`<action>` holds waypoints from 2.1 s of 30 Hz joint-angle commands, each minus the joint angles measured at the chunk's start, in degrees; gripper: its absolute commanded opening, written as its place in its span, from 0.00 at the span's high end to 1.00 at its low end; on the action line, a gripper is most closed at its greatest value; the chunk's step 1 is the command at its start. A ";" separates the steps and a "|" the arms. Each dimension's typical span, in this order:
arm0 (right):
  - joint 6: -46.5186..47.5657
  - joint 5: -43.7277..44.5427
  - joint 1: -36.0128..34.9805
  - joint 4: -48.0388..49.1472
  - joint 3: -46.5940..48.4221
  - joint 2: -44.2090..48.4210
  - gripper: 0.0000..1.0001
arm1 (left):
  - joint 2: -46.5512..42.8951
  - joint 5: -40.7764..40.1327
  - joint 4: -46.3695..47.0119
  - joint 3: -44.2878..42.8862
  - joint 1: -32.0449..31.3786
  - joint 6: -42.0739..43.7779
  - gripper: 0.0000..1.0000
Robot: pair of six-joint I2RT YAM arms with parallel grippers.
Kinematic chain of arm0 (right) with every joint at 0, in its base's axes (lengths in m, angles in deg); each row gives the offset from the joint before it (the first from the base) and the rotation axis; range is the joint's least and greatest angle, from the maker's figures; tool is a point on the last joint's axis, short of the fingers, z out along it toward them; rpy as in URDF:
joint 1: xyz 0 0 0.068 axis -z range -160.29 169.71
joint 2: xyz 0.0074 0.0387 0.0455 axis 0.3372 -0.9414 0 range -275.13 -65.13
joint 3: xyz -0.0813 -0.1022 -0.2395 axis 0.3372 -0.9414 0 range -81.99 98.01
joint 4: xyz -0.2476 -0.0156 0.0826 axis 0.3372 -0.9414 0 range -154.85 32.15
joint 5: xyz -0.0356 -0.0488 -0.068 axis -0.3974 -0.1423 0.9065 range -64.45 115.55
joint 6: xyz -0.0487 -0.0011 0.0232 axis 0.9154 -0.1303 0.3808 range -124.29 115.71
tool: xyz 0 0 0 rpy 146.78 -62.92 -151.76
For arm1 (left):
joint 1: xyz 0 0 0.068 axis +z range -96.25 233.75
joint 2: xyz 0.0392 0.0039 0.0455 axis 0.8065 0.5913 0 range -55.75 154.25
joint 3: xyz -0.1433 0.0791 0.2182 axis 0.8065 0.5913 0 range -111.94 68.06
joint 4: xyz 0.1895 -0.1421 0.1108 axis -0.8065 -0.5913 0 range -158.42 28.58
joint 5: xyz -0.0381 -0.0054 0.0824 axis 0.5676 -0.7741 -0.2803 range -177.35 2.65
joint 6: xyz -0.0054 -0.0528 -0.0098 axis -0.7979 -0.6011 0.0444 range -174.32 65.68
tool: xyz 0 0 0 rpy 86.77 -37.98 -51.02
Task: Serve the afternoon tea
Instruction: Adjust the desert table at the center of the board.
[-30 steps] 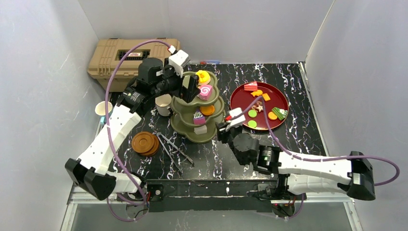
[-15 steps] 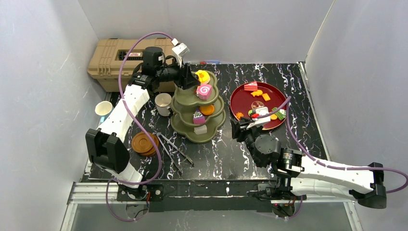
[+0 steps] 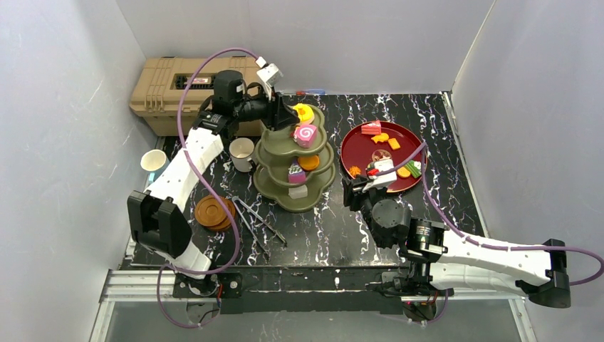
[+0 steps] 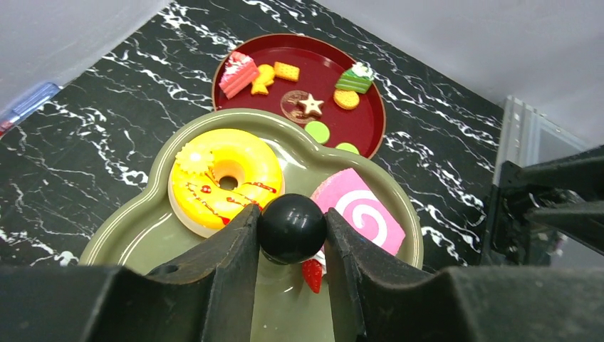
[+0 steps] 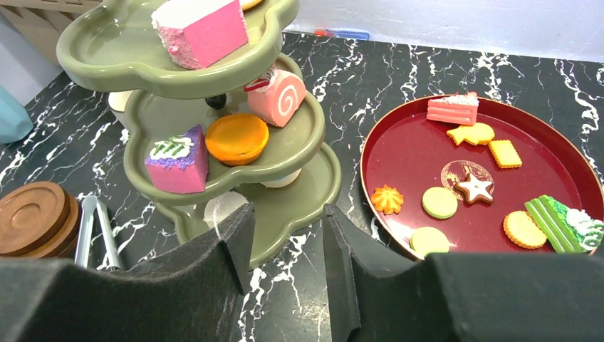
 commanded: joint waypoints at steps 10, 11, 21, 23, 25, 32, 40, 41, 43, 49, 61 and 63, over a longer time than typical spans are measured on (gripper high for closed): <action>1.62 2.63 -0.02 0.77 3.05 0.21 0.53 | -13.36 -27.48 12.27 9.96 -8.33 -4.78 1.00; 1.59 2.61 -0.02 0.77 2.97 0.30 0.53 | -13.62 -29.65 12.23 10.20 -9.02 -5.65 1.00; 1.46 2.94 -0.02 0.90 2.39 1.00 0.53 | -10.69 -50.12 16.48 8.22 -13.20 -6.90 1.00; 1.82 3.03 -0.02 1.24 2.14 1.00 0.53 | -9.65 -53.05 16.97 7.25 -14.23 -6.07 1.00; 2.03 3.03 -0.02 1.63 2.09 0.88 0.53 | -9.22 -55.97 17.54 6.98 -15.34 -5.10 1.00; 2.34 3.27 0.07 2.28 1.56 0.64 0.53 | -9.60 -53.61 15.59 8.21 -16.61 -7.99 0.48; 2.21 3.56 0.07 2.18 1.39 1.33 0.52 | -14.95 -30.02 13.61 12.18 -12.99 -1.06 0.07; 2.06 3.56 0.07 2.18 1.38 1.39 0.52 | -15.14 -25.35 13.78 12.10 -11.54 0.47 0.08; 1.74 3.56 0.07 2.18 1.38 1.45 0.52 | -13.90 -13.58 12.92 10.10 -7.04 0.91 0.08; 1.26 3.71 0.07 1.77 1.81 1.50 0.52 | -3.54 10.16 -0.40 -2.36 1.57 10.34 0.14; 0.07 4.17 0.07 1.12 1.91 1.04 0.51 | 0.01 13.52 -3.22 -3.57 0.48 16.49 0.39; 0.05 4.07 0.07 1.37 1.83 0.85 0.51 | 0.30 12.24 -2.55 -3.12 0.15 16.50 0.46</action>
